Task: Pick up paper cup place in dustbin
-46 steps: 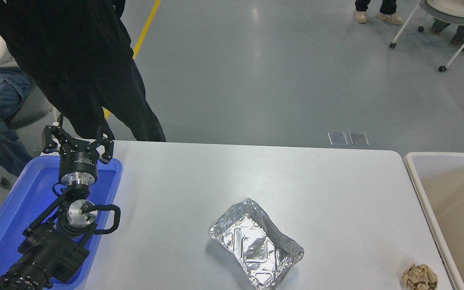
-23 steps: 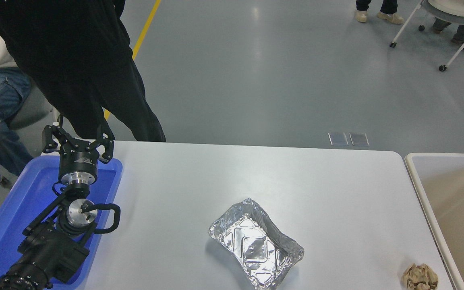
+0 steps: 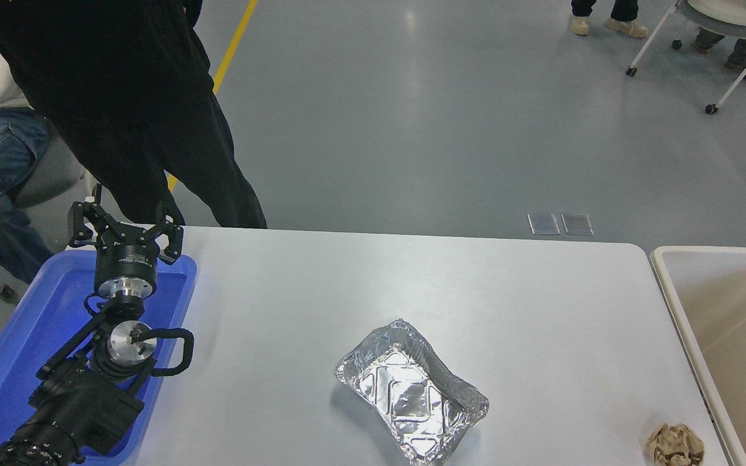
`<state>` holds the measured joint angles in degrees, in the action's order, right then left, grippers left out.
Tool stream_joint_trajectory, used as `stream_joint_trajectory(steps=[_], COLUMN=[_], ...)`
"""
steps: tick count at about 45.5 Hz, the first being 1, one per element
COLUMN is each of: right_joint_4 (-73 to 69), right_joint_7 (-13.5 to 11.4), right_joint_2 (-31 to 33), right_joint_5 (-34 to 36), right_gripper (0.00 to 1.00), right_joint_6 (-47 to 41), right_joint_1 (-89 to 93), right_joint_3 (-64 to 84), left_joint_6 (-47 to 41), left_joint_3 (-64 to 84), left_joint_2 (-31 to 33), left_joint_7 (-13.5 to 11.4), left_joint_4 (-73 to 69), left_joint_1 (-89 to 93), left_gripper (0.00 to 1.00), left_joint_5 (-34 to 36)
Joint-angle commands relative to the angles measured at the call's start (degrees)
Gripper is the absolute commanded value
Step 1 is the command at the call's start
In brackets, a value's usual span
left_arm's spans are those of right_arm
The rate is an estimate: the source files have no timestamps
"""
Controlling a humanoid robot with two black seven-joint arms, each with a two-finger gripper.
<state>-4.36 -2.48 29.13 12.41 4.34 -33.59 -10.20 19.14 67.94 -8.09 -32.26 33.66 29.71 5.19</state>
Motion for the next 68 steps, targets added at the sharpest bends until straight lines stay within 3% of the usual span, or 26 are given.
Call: stream_joint_trajectory(steps=[1,6,7,8,11,12,13,36,57,68], right_joint_4=[0.3,0.4,0.4,0.4,0.5,0.5,0.4,0.1,-5.1,-24.3], right_joint_7=[1.3,1.7,1.7,1.7,1.9,1.9,1.9,1.2,1.1,1.2], right_joint_2=[-2.9,-4.3,-4.5,-4.7,-4.9,-5.0,-5.0,-3.8,1.7,12.4], right_joint_5=[0.1,0.1,0.1,0.1,0.1,0.1,0.1,-0.3,-3.1,-10.1], right_gripper=[0.0,0.0,0.06,0.19,0.75,0.9,1.0,1.0,1.0,1.0], right_joint_6=[0.1,0.2,0.2,0.2,0.5,0.3,0.1,-0.3,-0.5,0.3], right_joint_1=[2.5,3.1,3.1,3.1,3.1,3.1,3.1,1.4,-11.0,-17.8], right_joint_3=[-0.6,-0.6,-0.5,-0.5,-0.6,-0.6,-0.6,-0.7,2.1,5.0], left_joint_6=[-0.1,-0.1,-0.1,-0.1,-0.1,-0.1,-0.1,-0.1,-0.1,-0.1], left_joint_3=[0.0,0.0,0.0,0.0,0.0,0.0,0.0,0.0,0.0,0.0], left_joint_2=[0.0,0.0,0.0,0.0,0.0,0.0,0.0,0.0,0.0,0.0], left_joint_7=[0.0,0.0,0.0,0.0,0.0,0.0,0.0,0.0,0.0,0.0], left_joint_4=[0.0,0.0,0.0,0.0,0.0,0.0,0.0,0.0,0.0,0.0], left_joint_1=[0.0,0.0,0.0,0.0,0.0,0.0,0.0,0.0,0.0,0.0], left_gripper=[0.99,0.99,0.99,0.99,0.99,0.99,0.99,0.99,0.99,0.99], left_joint_5=[0.0,0.0,0.0,0.0,0.0,0.0,0.0,0.0,0.0,0.0])
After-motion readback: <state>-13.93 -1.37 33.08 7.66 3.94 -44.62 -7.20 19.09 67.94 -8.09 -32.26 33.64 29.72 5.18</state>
